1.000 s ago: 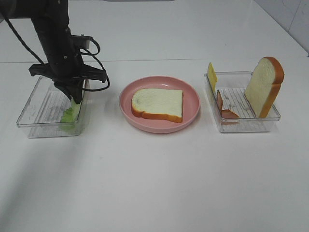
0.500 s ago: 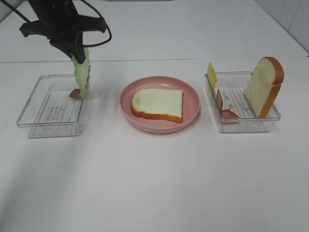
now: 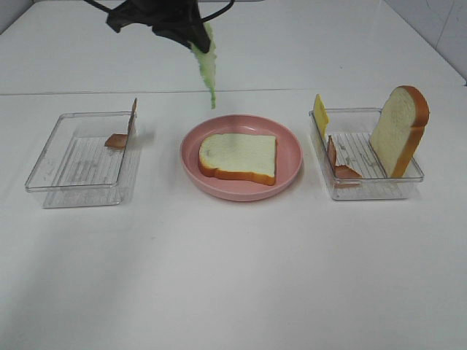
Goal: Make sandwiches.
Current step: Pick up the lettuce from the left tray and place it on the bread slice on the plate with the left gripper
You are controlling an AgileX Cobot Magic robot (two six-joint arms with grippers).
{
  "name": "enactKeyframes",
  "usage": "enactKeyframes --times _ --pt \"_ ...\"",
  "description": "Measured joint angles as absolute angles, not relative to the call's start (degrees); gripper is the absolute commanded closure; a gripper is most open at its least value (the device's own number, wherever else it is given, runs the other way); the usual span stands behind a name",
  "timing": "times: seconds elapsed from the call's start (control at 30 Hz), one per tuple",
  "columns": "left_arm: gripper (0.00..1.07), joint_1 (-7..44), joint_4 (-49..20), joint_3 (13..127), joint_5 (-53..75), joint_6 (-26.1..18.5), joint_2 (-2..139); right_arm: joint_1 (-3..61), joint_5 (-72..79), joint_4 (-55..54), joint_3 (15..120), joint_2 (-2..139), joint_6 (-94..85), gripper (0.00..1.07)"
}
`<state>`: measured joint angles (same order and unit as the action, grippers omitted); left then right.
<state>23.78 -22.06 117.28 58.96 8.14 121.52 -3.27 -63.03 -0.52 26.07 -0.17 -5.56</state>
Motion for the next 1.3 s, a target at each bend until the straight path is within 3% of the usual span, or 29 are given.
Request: enactKeyframes --times 0.17,0.33,0.4,0.5,0.57,1.03,1.3 --pt "1.07 27.39 -28.36 117.28 49.27 5.73 125.25 -3.27 -63.03 -0.52 26.07 -0.17 -5.56 0.09" --pt "1.07 27.90 -33.35 117.28 47.27 3.38 127.88 -3.27 -63.03 -0.52 26.07 -0.17 -5.56 0.09" --pt "1.07 27.90 -40.16 117.28 45.95 -0.46 131.72 -3.27 -63.03 -0.52 26.07 -0.17 -5.56 0.09" --pt "1.07 27.90 -41.65 117.28 45.89 -1.83 132.70 -3.27 -63.03 -0.52 26.07 -0.17 -5.56 0.09" --pt "1.07 27.85 -44.58 117.28 45.84 -6.53 135.79 -3.27 -63.03 -0.52 26.07 -0.17 -5.56 0.09" --pt "1.07 23.43 -45.55 117.28 48.76 -8.14 141.12 -3.27 -63.03 -0.52 26.07 -0.17 -5.56 0.09" --pt "1.07 22.17 -40.57 117.28 49.62 -8.19 141.23 -3.27 -63.03 -0.52 26.07 -0.17 -5.56 0.09"
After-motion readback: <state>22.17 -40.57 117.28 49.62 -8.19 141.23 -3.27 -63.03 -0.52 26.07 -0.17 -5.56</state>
